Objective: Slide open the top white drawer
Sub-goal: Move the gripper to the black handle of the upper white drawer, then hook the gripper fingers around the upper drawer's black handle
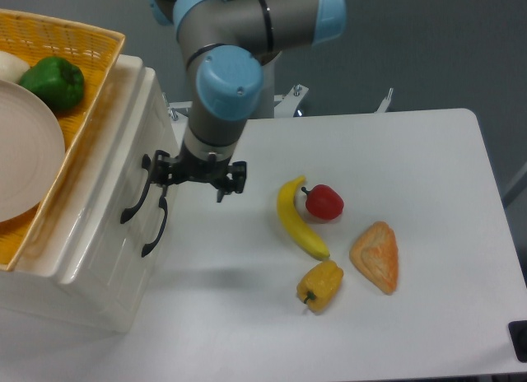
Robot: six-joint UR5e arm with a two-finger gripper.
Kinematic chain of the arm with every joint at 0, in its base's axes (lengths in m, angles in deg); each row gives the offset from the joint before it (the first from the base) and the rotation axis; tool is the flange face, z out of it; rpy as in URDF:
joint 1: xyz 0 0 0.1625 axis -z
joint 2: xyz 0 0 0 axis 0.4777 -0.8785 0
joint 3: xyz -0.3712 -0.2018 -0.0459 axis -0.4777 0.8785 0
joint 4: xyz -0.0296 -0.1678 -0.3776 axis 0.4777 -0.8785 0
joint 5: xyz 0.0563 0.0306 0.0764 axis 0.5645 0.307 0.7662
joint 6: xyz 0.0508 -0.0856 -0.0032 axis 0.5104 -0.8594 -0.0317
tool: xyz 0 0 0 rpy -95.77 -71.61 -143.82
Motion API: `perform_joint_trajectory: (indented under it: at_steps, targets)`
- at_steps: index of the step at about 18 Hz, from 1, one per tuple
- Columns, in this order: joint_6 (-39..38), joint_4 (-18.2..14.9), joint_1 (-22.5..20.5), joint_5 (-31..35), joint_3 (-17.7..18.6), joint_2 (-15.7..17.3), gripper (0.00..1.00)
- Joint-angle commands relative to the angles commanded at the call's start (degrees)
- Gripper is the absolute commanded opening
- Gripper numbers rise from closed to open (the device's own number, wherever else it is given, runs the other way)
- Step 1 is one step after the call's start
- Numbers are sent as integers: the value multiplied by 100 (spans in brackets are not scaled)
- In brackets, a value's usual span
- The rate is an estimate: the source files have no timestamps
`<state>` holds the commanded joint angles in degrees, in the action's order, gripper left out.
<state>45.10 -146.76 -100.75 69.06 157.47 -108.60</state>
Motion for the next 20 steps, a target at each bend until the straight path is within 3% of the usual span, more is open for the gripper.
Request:
perform_joint_trajectory:
  at_steps: [20]
  targets:
    - [-18,-123,229,-35,35,-70,100]
